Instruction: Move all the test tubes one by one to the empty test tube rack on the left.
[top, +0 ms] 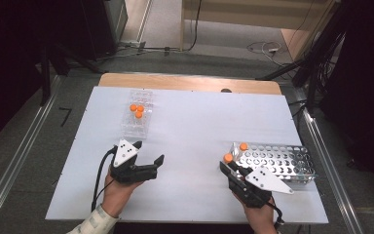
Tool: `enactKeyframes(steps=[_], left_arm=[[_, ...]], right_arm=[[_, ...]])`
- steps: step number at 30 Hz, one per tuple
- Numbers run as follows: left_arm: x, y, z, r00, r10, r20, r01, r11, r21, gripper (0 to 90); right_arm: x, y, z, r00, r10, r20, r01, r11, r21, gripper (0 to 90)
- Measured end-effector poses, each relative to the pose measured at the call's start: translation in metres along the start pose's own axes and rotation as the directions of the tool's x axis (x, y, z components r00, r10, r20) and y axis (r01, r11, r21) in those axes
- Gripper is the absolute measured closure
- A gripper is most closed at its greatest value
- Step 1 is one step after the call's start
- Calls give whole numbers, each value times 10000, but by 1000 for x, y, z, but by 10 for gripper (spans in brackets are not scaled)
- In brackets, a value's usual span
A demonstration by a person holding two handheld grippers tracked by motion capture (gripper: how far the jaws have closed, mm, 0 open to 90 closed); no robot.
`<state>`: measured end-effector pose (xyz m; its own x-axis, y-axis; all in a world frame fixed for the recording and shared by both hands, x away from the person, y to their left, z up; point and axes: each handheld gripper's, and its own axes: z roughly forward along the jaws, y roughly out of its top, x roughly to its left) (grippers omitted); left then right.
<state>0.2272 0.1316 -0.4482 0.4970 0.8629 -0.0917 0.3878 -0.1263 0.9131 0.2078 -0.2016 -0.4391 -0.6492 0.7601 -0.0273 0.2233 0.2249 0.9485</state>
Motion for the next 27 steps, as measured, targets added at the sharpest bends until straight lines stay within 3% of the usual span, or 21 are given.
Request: enactKeyframes(steps=[5,9,14,19,27], left_arm=[[-15,4,-3,9988,214,437,-206,9996,-190,137],[-27,9,-6,9958,639,650,-619,9975,-336,138],[-39,13,-9,9922,781,975,-726,9956,-588,158],[-47,18,-9,9858,1026,1332,-915,9920,-868,263],[-54,18,1,9713,1108,2106,-994,9930,-640,437]], right_arm=[[9,1,17,9991,-112,-421,121,9997,213,723],[14,1,32,9981,-150,-592,176,9989,439,723],[23,1,49,9957,-199,-910,262,9972,694,723],[35,0,59,9904,-327,-1341,456,9945,939,723],[51,3,67,9817,-466,-1848,643,9938,907,723]])
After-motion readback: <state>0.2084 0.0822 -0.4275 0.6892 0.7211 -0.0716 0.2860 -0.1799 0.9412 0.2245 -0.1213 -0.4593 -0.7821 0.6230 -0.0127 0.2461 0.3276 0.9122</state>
